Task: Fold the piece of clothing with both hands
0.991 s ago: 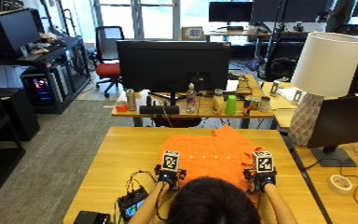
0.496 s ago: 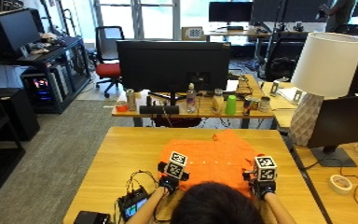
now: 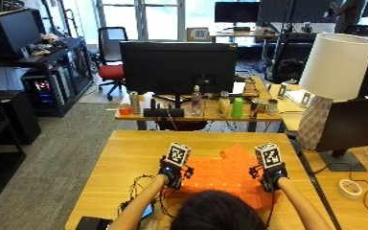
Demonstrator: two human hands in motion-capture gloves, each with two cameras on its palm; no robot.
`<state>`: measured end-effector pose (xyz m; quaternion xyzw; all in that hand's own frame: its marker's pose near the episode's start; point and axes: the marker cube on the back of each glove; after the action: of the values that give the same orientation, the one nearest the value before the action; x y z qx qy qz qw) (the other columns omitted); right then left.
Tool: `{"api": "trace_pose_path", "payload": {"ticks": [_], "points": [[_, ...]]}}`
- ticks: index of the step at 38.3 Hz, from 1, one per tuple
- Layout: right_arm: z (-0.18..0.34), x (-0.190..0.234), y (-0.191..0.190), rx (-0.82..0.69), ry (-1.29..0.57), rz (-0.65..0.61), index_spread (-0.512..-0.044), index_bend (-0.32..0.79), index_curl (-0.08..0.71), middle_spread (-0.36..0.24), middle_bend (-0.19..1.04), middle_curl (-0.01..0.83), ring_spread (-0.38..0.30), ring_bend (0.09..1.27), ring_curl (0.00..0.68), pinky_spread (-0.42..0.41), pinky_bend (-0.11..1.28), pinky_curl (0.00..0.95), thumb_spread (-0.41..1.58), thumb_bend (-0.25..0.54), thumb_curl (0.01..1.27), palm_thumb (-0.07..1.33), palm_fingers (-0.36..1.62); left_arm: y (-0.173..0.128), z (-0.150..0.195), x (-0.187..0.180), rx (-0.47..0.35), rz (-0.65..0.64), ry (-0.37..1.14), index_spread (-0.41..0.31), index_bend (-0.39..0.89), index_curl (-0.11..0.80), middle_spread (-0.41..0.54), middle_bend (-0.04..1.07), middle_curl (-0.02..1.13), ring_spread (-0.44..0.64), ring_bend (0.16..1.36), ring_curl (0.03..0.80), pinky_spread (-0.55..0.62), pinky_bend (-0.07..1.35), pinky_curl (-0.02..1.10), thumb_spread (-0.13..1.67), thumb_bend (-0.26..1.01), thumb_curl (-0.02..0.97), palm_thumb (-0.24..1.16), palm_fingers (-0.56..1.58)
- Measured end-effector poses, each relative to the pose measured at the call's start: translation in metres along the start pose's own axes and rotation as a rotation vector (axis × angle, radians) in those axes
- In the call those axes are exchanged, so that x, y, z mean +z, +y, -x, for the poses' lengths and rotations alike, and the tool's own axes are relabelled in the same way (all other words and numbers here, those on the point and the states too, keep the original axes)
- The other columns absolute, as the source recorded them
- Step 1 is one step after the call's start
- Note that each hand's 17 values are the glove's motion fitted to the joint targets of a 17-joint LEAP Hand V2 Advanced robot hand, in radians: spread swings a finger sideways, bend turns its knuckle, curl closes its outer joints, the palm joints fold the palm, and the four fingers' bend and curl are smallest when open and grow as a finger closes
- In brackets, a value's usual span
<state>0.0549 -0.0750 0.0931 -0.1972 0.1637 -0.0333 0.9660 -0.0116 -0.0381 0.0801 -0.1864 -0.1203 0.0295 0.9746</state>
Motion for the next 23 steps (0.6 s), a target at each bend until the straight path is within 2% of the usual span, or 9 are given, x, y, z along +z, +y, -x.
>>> {"api": "trace_pose_path", "payload": {"ticks": [2,3,6,8,12,14,16,18,23], "points": [[-0.004,-0.019,0.006,0.014,0.005,0.010,-0.282,0.16,0.356,-0.167,0.33,0.451,-0.234,0.69,0.455,-0.340,0.64,0.397,0.95,0.017,0.37,1.15,1.34,0.012,0.008,-0.015,-0.100,0.060,0.011,-0.330,0.18,0.401,-0.315,0.22,0.40,-0.39,0.56,0.367,-0.50,0.65,0.35,1.02,-0.02,0.301,0.72,1.28],[-0.006,-0.029,0.007,0.022,0.007,0.013,-0.282,0.16,0.357,-0.168,0.33,0.452,-0.235,0.69,0.455,-0.341,0.64,0.397,0.95,0.014,0.37,1.15,1.34,0.012,0.011,-0.025,-0.109,0.043,0.018,-0.331,0.18,0.403,-0.317,0.22,0.41,-0.40,0.56,0.369,-0.50,0.64,0.35,1.02,-0.02,0.301,0.72,1.28],[-0.014,-0.053,0.004,0.064,0.015,0.000,-0.281,0.16,0.360,-0.168,0.34,0.458,-0.236,0.69,0.456,-0.343,0.64,0.399,0.94,0.004,0.37,1.16,1.34,-0.002,0.016,-0.052,0.004,-0.113,0.036,-0.333,0.18,0.407,-0.321,0.22,0.41,-0.40,0.55,0.371,-0.50,0.64,0.36,1.02,-0.02,0.300,0.72,1.28],[-0.020,-0.067,-0.002,0.088,0.012,-0.010,-0.280,0.16,0.363,-0.168,0.34,0.460,-0.237,0.69,0.457,-0.345,0.64,0.400,0.94,-0.002,0.37,1.17,1.34,-0.007,0.021,-0.068,0.007,-0.157,0.039,-0.335,0.18,0.410,-0.323,0.22,0.42,-0.40,0.55,0.374,-0.50,0.63,0.36,1.02,-0.02,0.300,0.72,1.28],[-0.031,-0.100,-0.019,0.123,-0.019,-0.029,-0.280,0.16,0.369,-0.169,0.34,0.463,-0.237,0.70,0.458,-0.345,0.65,0.403,0.93,-0.010,0.37,1.17,1.34,0.001,0.036,-0.098,-0.143,-0.103,0.065,-0.336,0.18,0.415,-0.326,0.22,0.43,-0.40,0.54,0.378,-0.50,0.62,0.36,1.02,-0.02,0.298,0.73,1.28],[-0.032,-0.118,-0.023,0.163,-0.040,-0.050,-0.280,0.16,0.371,-0.170,0.35,0.467,-0.238,0.70,0.459,-0.346,0.65,0.404,0.93,-0.011,0.37,1.17,1.34,0.013,0.039,-0.114,-0.165,-0.119,0.081,-0.337,0.18,0.416,-0.328,0.22,0.43,-0.40,0.54,0.381,-0.50,0.61,0.36,1.02,-0.02,0.297,0.73,1.28],[-0.026,-0.136,-0.011,0.204,-0.066,-0.062,-0.280,0.16,0.373,-0.171,0.35,0.468,-0.239,0.70,0.459,-0.346,0.65,0.405,0.93,-0.012,0.37,1.18,1.34,0.015,0.042,-0.126,-0.177,-0.147,0.103,-0.339,0.17,0.417,-0.329,0.22,0.43,-0.40,0.54,0.383,-0.49,0.60,0.36,1.02,-0.02,0.295,0.73,1.28],[-0.020,-0.149,-0.007,0.216,-0.095,-0.073,-0.280,0.16,0.374,-0.170,0.35,0.470,-0.236,0.70,0.460,-0.344,0.65,0.407,0.93,-0.013,0.37,1.18,1.34,0.000,0.047,-0.133,-0.211,-0.146,0.137,-0.339,0.17,0.418,-0.335,0.22,0.44,-0.40,0.55,0.387,-0.49,0.59,0.36,1.02,-0.02,0.294,0.73,1.29],[-0.017,-0.150,-0.033,0.231,-0.161,-0.044,-0.279,0.17,0.381,-0.168,0.35,0.472,-0.234,0.70,0.460,-0.341,0.65,0.409,0.93,-0.014,0.36,1.18,1.34,-0.045,0.056,-0.132,-0.257,-0.177,0.206,-0.341,0.18,0.423,-0.339,0.22,0.44,-0.40,0.54,0.391,-0.49,0.58,0.36,1.03,-0.02,0.292,0.73,1.29]]}}
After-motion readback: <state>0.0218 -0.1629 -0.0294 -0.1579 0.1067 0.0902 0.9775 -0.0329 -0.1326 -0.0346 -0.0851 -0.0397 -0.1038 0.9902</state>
